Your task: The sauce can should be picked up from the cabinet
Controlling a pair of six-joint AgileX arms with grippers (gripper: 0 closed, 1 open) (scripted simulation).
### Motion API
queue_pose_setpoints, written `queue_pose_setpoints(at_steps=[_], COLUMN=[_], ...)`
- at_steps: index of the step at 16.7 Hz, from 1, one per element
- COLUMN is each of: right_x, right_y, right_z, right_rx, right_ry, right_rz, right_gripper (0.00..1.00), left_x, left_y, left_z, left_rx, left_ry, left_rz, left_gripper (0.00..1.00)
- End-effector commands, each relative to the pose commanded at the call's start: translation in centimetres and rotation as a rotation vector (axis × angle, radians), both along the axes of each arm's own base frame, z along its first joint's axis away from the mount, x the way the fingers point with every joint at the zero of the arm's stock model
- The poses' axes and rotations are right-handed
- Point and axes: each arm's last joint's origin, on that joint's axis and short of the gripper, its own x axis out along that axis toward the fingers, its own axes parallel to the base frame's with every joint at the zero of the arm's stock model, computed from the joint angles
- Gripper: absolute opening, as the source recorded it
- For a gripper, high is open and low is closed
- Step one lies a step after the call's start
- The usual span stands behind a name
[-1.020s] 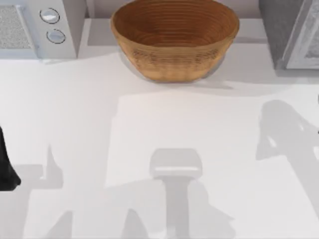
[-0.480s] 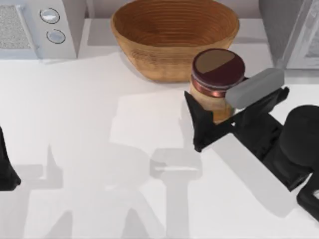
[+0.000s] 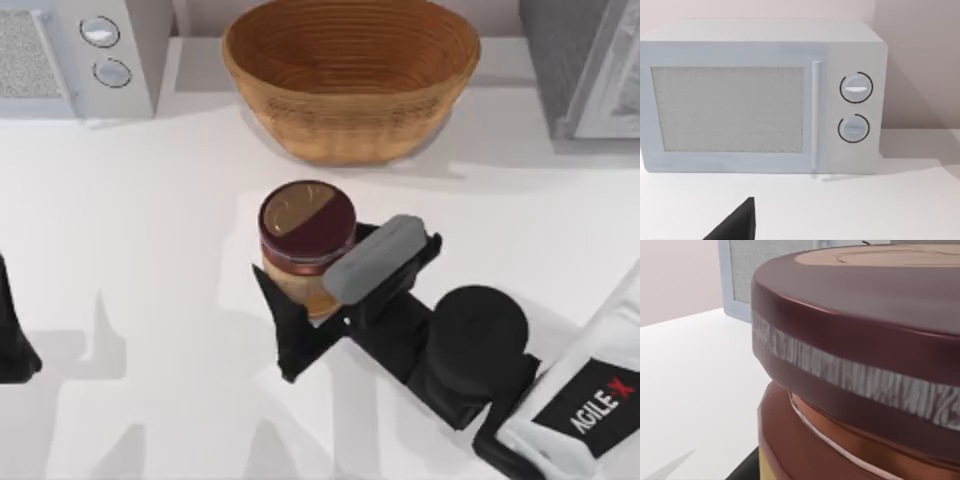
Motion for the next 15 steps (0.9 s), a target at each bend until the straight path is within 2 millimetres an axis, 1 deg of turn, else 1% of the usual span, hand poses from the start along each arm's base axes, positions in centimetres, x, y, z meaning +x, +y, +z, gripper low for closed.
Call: queue_pose_setpoints(at_steps=[2, 6, 8, 11, 15], right_x=[-0.1, -0.1, 0.2, 1.3, 3.2], right_y=[0.3, 0.2, 0.5, 1.9, 3.8], right_z=[-0.3, -0.3, -0.3, -0.7, -2.3], right_rx=[0.004, 0.001, 0.007, 0.02, 0.009], right_ry=[-0.004, 0.001, -0.005, -0.012, -0.004], right_rz=[0.008, 0.005, 0.008, 0.015, 0.013], right_gripper=[0.0, 0.0, 0.0, 0.0, 0.0], left_x=[0.0, 0.0, 0.0, 0.0, 0.0], left_y=[0.0, 0.0, 0.0, 0.0, 0.0], left_z=[0.0, 0.0, 0.0, 0.0, 0.0], left_rx=[0.0, 0.0, 0.0, 0.0, 0.0], left_ry=[0.0, 0.0, 0.0, 0.0, 0.0], left_rz=[0.0, 0.0, 0.0, 0.0, 0.0], left_gripper=[1.0, 1.0, 1.0, 1.0, 1.0])
